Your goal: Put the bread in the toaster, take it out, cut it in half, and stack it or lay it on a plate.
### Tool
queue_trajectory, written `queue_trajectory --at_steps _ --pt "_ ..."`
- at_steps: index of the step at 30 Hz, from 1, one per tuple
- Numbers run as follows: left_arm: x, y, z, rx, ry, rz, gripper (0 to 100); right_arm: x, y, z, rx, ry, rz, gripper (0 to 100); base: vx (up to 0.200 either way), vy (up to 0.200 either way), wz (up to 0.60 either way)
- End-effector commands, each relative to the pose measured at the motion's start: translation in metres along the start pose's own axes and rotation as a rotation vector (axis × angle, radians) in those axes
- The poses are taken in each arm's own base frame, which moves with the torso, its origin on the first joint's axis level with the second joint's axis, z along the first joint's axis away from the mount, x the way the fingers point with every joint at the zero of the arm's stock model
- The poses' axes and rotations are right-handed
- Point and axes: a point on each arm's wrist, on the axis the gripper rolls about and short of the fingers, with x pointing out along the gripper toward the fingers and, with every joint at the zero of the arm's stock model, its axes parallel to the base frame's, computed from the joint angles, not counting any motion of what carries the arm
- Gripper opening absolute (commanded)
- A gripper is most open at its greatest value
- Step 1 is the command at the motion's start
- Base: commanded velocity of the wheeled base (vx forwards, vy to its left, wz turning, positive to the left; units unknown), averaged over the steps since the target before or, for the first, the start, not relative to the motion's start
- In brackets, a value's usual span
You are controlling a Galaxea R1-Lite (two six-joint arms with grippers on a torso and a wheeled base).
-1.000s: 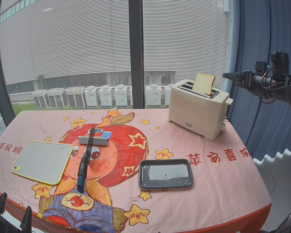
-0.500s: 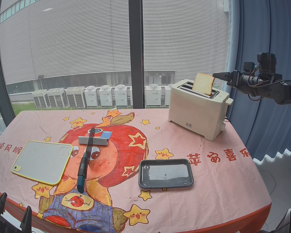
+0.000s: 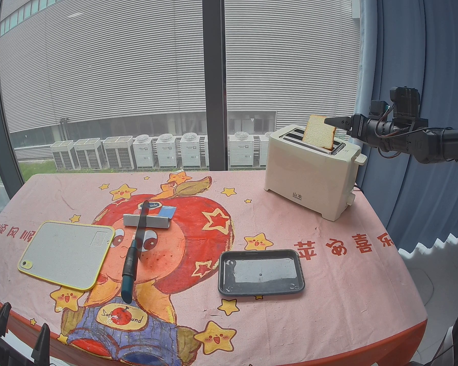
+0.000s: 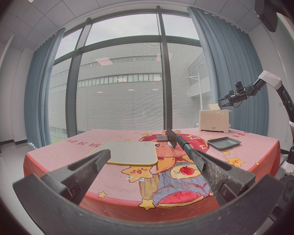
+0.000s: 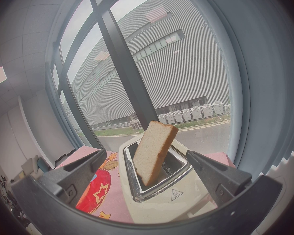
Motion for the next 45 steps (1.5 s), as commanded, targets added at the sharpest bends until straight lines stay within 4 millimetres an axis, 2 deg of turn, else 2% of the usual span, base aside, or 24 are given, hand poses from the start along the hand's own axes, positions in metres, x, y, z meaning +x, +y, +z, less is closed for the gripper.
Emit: queue_trajectory --at_steps 1,18,24,33,42,43,45 --pt "0.001 0.000 -0.004 0.000 0.016 -0.001 100 0.014 -0.009 -0.009 0.009 0.019 -0.005 100 0.000 0.000 0.00" --pt "0.001 0.000 -0.004 0.000 0.016 -0.001 100 0.041 -0.022 -0.011 0.002 0.002 0.003 100 0.000 0.000 0.00" --pt "0.001 0.000 -0.004 0.000 0.016 -0.001 100 0.042 -0.019 -0.004 -0.009 -0.020 0.013 100 0.000 0.000 0.00" --pt "0.001 0.000 -0.004 0.000 0.016 -0.001 100 0.048 -0.008 -0.005 0.003 -0.021 0.038 100 0.000 0.000 0.00" --pt "0.001 0.000 -0.004 0.000 0.016 -0.001 100 0.049 -0.010 -0.005 0.006 -0.023 0.037 100 0.000 0.000 0.00" --pt "0.001 0.000 -0.004 0.000 0.016 -0.001 100 0.049 -0.010 -0.005 0.004 -0.023 0.036 0 0.000 0.000 0.00" --pt "0.001 0.000 -0.004 0.000 0.016 -0.001 100 0.049 -0.011 -0.004 0.007 -0.024 0.033 0 0.000 0.000 0.00"
